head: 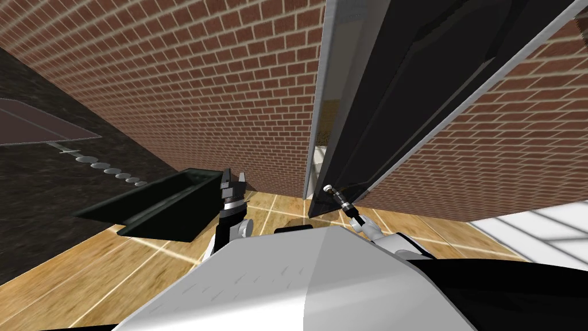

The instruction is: Pull the door open

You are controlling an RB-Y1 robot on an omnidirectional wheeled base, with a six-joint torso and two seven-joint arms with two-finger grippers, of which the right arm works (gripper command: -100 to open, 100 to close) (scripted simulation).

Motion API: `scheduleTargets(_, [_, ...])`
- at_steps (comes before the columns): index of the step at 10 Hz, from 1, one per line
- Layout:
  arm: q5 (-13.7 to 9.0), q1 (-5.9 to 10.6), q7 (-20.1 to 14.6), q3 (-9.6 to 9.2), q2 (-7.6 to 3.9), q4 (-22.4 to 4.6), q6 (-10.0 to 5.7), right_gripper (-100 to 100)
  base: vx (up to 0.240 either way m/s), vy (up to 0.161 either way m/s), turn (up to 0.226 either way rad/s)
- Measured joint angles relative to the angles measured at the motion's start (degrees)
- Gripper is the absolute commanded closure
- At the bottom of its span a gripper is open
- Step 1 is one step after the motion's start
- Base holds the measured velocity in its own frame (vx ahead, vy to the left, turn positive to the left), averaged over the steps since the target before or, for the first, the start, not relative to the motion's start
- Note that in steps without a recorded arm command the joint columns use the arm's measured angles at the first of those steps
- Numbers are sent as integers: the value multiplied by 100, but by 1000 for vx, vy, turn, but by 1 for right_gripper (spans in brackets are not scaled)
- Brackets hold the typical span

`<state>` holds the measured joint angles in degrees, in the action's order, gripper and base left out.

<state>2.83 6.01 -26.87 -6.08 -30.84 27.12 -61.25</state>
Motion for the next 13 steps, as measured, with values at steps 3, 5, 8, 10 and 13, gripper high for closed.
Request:
scheduleTargets(3, [31, -27, -93, -62, -77, -169, -254, 100, -150, -80, 165])
scheduleTargets(5, [25, -128, -137, -75, -139, -125, -372, 100, -177, -102, 130])
scheduleTargets(8, [39, -171, -204, -127, -219, -420, -761, 100, -186, -100, 155])
scheduleTargets(10, [16, -467, -240, -117, -308, -64, -730, 100, -194, -82, 176])
scheduleTargets(13, [32, -424, -269, -156, -326, -305, -933, 100, -75, -49, 49])
